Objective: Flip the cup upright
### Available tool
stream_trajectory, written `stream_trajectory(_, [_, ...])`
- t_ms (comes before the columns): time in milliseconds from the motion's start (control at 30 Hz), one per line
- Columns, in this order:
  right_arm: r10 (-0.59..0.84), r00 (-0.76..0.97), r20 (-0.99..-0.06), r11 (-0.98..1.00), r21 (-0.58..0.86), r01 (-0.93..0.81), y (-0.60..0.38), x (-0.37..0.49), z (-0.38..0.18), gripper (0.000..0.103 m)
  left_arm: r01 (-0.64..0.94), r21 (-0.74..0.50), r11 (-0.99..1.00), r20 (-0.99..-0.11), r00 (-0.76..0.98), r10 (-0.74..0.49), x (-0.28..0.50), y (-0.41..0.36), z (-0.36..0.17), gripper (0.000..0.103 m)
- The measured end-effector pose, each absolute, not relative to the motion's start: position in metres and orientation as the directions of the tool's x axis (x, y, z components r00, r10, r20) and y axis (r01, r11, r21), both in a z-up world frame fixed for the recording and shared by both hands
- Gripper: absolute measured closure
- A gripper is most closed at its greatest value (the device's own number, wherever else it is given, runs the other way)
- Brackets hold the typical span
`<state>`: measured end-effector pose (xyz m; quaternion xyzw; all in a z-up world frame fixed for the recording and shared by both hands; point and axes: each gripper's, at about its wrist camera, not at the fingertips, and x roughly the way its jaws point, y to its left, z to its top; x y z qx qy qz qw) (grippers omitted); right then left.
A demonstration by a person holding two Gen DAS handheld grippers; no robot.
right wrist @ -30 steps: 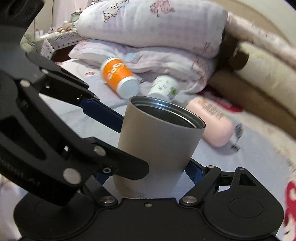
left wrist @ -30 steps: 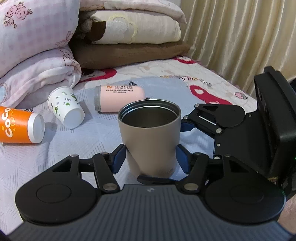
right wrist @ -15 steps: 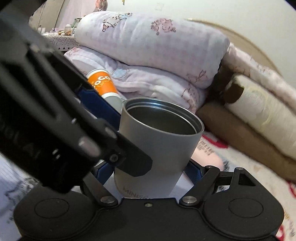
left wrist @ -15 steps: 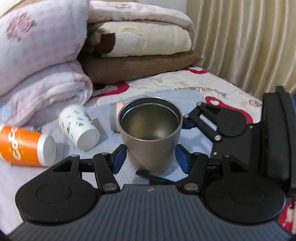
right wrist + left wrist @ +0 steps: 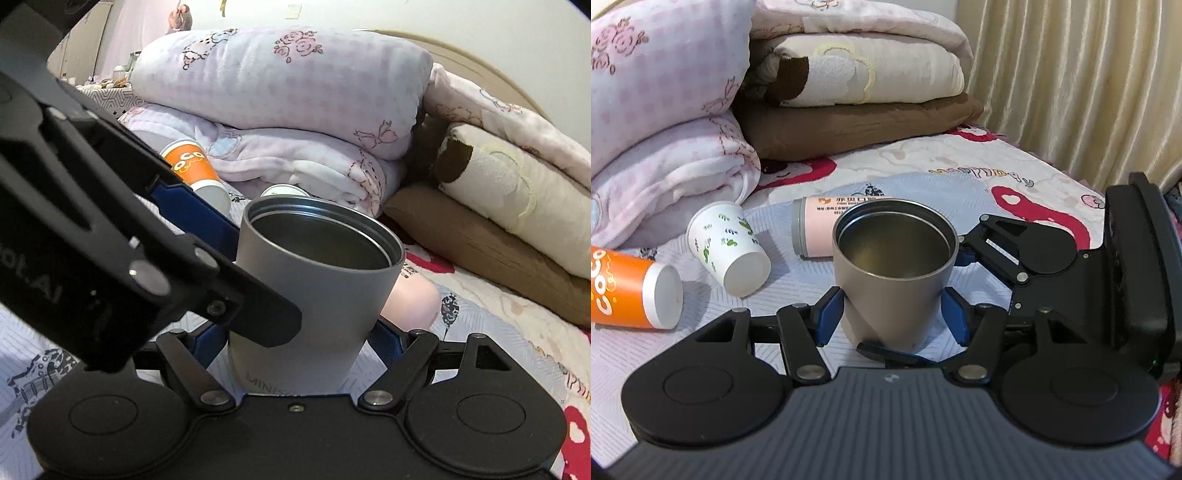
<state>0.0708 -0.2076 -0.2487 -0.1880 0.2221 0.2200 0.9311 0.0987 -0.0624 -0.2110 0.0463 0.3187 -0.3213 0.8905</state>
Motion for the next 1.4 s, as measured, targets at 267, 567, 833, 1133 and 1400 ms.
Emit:
stream_trajectory(267, [0.347,0.79,-0.505,0.853,-0.179,-0.489,-0.217,0.074,-0.242,0.016,0.555,-0.198,0.808,-0.564,0.61,-0.557,0.09,-0.052,-0.205,0.046])
stream_trajectory(567, [0.331,0.753,-0.568,0.895,-0.064,-0.442,-0.234,0.07,-0.224,0.015,0.448,-0.229,0.864,-0.622,0.615,-0.484,0.064,-0.049,-0.183,0.046])
stream_trajectory(833, [0.306,0.763,-0.569,0.931,0.01,-0.366,-0.256,0.048,-0.188,0.015,0.358,-0.221,0.907,-0.616,0.67,-0.415,0.017,-0.044,-0.126,0.046])
stream_trajectory(1133, [0.145,0.848,-0.509,0.982,-0.028,-0.185,-0.274,-0.015,-0.122,0.015,0.241,-0.141,0.96,-0.637,0.72,-0.274,-0.018,-0.036,-0.087,0.046])
stream_trajectory(1400, [0.076,0.853,-0.517,0.996,-0.008,-0.093,-0.281,-0.067,-0.072,0.015,0.149,-0.162,0.975,-0.644,0.733,-0.219,-0.06,-0.019,-0.05,0.043])
